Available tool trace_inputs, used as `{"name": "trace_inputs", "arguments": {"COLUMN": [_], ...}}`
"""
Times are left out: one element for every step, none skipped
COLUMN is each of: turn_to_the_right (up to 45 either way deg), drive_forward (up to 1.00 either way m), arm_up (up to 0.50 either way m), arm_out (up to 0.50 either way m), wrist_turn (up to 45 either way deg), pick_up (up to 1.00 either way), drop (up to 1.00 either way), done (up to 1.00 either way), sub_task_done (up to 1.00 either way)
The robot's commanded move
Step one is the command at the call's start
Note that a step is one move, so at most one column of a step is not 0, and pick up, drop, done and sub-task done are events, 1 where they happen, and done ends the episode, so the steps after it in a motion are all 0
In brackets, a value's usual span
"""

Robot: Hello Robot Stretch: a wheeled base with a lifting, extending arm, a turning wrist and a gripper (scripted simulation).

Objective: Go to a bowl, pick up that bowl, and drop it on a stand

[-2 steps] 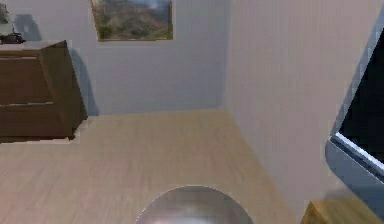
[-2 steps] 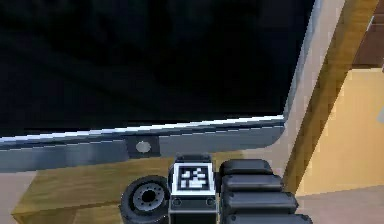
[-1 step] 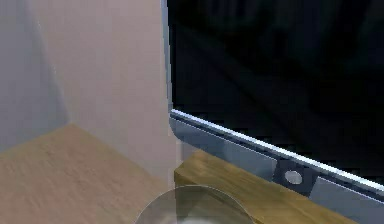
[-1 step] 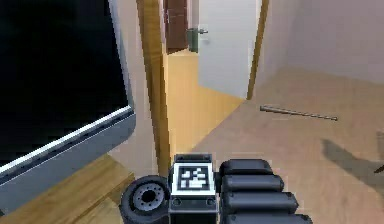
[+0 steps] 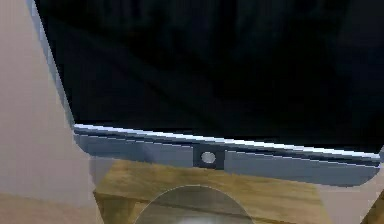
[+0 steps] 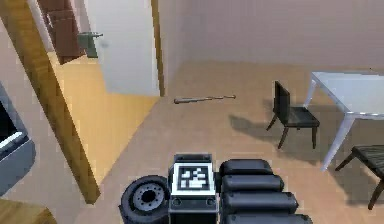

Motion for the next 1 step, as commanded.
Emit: {"name": "trace_inputs", "arguments": {"turn_to_the_right": [-45.0], "drive_forward": [0.0], "arm_up": [0.0], "arm_out": [0.0], "wrist_turn": [0.0], "pick_up": [0.0], "drop": [0.0], "done": [0.0], "sub_task_done": [0.0]}}
